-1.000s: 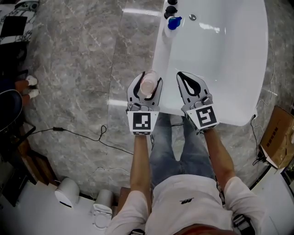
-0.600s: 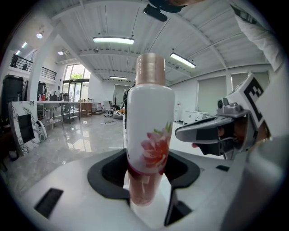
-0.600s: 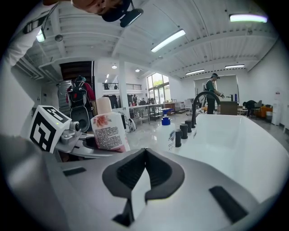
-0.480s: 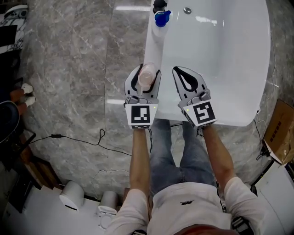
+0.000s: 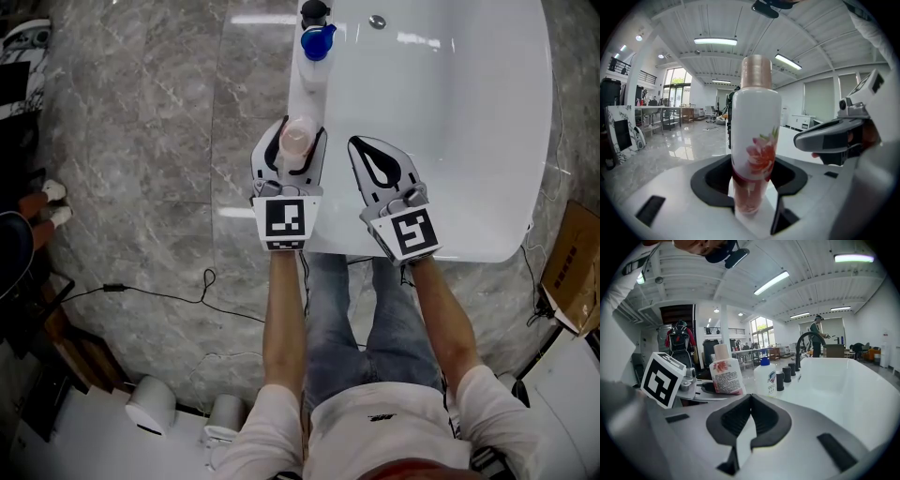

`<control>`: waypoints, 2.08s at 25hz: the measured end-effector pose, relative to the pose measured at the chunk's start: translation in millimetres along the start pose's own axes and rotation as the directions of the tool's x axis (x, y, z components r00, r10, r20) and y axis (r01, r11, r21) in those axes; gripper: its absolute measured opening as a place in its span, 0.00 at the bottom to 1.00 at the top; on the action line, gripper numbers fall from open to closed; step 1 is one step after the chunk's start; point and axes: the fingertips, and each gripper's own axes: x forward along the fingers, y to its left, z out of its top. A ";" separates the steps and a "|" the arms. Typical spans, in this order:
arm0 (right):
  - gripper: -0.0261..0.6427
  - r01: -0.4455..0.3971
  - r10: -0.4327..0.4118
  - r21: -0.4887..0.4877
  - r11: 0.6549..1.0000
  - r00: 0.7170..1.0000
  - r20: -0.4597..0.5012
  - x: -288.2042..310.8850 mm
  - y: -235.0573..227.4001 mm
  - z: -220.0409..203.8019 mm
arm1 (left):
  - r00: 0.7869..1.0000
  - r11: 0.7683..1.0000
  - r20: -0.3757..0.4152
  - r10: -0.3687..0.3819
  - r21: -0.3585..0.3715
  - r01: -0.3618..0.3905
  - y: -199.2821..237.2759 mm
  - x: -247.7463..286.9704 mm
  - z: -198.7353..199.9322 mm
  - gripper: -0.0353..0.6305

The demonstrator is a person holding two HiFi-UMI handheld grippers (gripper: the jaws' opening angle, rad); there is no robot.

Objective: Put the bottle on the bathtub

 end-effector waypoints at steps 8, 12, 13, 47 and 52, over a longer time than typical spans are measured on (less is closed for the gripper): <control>0.03 0.006 -0.006 0.009 1.000 1.000 -0.002 0.1 -4.4 -3.7 | 1.000 1.000 0.018 0.001 0.008 -0.001 -1.0 10.4 0.9 0.40; 0.03 0.004 -0.004 0.005 1.000 1.000 -0.005 -1.4 -3.8 -4.7 | 0.999 1.000 0.029 0.015 0.008 -0.015 -1.1 10.4 0.2 0.40; 0.03 0.004 -0.003 0.004 1.000 1.000 -0.006 -1.9 -3.9 -4.3 | 0.999 1.000 0.028 0.021 0.011 -0.021 -1.0 10.5 0.3 0.40; 0.03 -0.006 0.010 -0.071 0.997 0.998 0.062 -158.2 46.1 156.1 | 0.990 0.997 0.120 0.075 -0.043 -0.070 -54.2 -195.1 159.6 0.09; 0.03 -0.022 0.028 -0.069 0.997 0.996 0.085 -202.3 68.6 187.7 | 0.991 0.998 0.123 0.055 -0.036 -0.051 -79.8 -235.9 193.7 0.07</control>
